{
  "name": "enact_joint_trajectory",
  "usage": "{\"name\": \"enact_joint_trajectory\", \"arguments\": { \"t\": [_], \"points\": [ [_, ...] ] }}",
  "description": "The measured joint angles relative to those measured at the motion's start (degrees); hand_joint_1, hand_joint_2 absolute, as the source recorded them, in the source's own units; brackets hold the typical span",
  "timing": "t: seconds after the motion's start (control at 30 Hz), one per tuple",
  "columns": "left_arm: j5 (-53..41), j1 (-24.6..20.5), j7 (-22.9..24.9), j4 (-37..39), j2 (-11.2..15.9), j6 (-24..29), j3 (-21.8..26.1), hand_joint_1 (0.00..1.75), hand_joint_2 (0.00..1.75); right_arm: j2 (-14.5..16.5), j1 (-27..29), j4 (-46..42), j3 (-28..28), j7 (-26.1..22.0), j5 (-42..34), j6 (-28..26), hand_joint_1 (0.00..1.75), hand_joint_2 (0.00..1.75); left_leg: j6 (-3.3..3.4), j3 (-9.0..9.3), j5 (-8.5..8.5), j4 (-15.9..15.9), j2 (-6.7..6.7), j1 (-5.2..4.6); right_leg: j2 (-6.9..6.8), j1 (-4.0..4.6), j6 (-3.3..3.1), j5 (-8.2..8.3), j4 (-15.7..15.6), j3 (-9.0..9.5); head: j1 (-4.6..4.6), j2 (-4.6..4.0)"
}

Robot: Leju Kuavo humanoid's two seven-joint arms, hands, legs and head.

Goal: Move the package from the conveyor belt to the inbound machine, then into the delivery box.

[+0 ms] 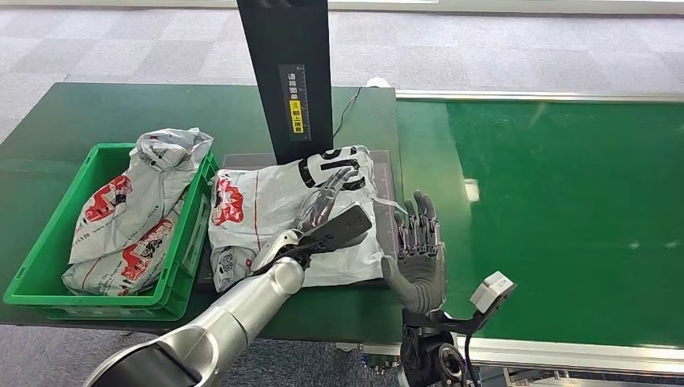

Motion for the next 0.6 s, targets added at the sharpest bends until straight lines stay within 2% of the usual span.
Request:
{"name": "enact_joint_trajectory", "arguments": {
  "t": [0.13, 0.33, 0.6],
  "points": [
    [-2.66, 0.82, 2.62, 3.76, -0.32, -2.34, -0.08, 0.00, 1.75, 0.02, -0.14, 0.00, -0.17, 0.09, -0.11, 0.60, 0.00, 1.75, 0.00, 0.01, 0.00, -0.01, 0.01, 0.01, 0.01, 0.01, 0.00, 0.00, 0.00, 0.00, -0.01, 0.00],
    [-3.23, 1.43, 3.66, 6.65, 0.53, -1.68, 1.50, 0.00, 1.75, 0.02, -1.00, 0.11, -0.23, 0.25, -0.51, 1.08, 0.00, 1.75, 0.00, 0.04, 0.00, -0.02, 0.02, 0.02, 0.01, 0.02, -0.01, 0.00, 0.01, 0.04, 0.00, 0.00],
    [-12.55, 2.18, 6.23, 7.55, 1.66, -3.89, 0.26, 0.00, 1.75, -0.14, -1.26, 0.27, -0.60, 0.19, -1.38, 1.08, 0.00, 1.75, -0.01, 0.41, -0.06, -0.04, -0.02, 0.02, -0.03, 0.02, -0.01, -0.06, 0.00, 0.48, 0.00, 0.00]
  ]
}}
